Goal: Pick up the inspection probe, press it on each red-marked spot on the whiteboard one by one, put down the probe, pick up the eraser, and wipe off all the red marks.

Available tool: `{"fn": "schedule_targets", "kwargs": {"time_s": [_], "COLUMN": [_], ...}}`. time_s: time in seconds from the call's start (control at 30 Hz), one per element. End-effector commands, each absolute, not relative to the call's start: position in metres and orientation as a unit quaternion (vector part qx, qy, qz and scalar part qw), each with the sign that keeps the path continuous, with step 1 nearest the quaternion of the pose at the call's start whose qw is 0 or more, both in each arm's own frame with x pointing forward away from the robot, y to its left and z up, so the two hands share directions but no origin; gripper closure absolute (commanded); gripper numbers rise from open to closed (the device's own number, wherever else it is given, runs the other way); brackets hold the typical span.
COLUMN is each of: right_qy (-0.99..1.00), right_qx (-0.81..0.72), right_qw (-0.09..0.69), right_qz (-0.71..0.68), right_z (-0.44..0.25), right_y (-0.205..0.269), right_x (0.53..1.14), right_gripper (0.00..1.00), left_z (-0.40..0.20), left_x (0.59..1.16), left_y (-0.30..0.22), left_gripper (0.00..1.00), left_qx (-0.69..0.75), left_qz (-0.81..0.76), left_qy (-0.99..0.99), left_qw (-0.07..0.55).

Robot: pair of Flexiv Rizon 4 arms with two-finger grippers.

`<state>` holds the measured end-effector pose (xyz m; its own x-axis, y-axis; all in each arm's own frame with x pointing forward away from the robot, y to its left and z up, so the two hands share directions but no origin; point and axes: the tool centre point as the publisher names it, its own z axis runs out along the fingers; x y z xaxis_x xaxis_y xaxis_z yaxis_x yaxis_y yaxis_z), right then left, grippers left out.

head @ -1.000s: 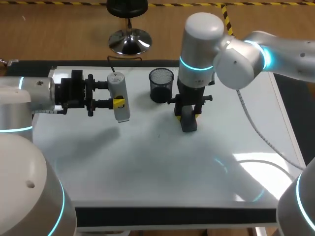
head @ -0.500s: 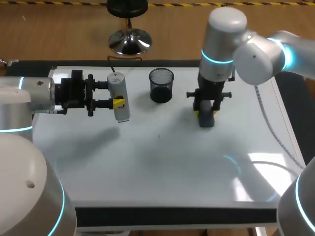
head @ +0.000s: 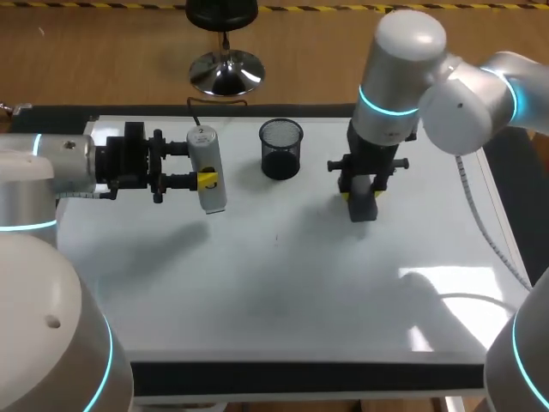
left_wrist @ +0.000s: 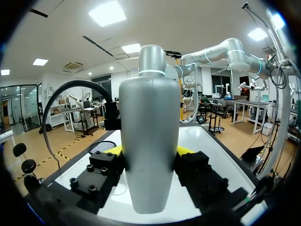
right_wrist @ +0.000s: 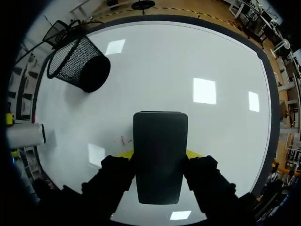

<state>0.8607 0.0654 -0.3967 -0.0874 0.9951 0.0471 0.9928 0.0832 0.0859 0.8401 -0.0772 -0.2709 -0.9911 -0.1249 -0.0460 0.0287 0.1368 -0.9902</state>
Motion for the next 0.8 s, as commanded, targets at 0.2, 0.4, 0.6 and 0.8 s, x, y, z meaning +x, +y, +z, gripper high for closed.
{"fn": "schedule_targets", "kwargs": {"time_s": [0.2, 0.4, 0.6, 0.8], "right_qy": [0.755, 0.761, 0.765, 0.763], "right_qx": [0.652, 0.645, 0.641, 0.643], "right_qw": [0.027, 0.016, 0.003, -0.014], "right_qz": [0.054, 0.063, 0.066, 0.063], "right_z": [-0.386, -0.390, -0.395, -0.408], "right_y": [0.111, 0.127, 0.139, 0.146], "right_x": [0.839, 0.833, 0.834, 0.841], "right_gripper": [1.00, 1.00, 1.00, 1.00], "left_z": [-0.270, -0.270, -0.270, -0.270], "left_x": [0.839, 0.839, 0.839, 0.839], "left_y": [-0.078, -0.078, -0.078, -0.078], "left_gripper": [1.00, 1.00, 1.00, 1.00], "left_qx": [-0.032, -0.032, -0.032, -0.032], "left_qz": [-0.656, -0.656, -0.656, -0.656], "left_qy": [0.751, 0.751, 0.751, 0.751], "left_qw": [0.061, 0.061, 0.061, 0.061]}}
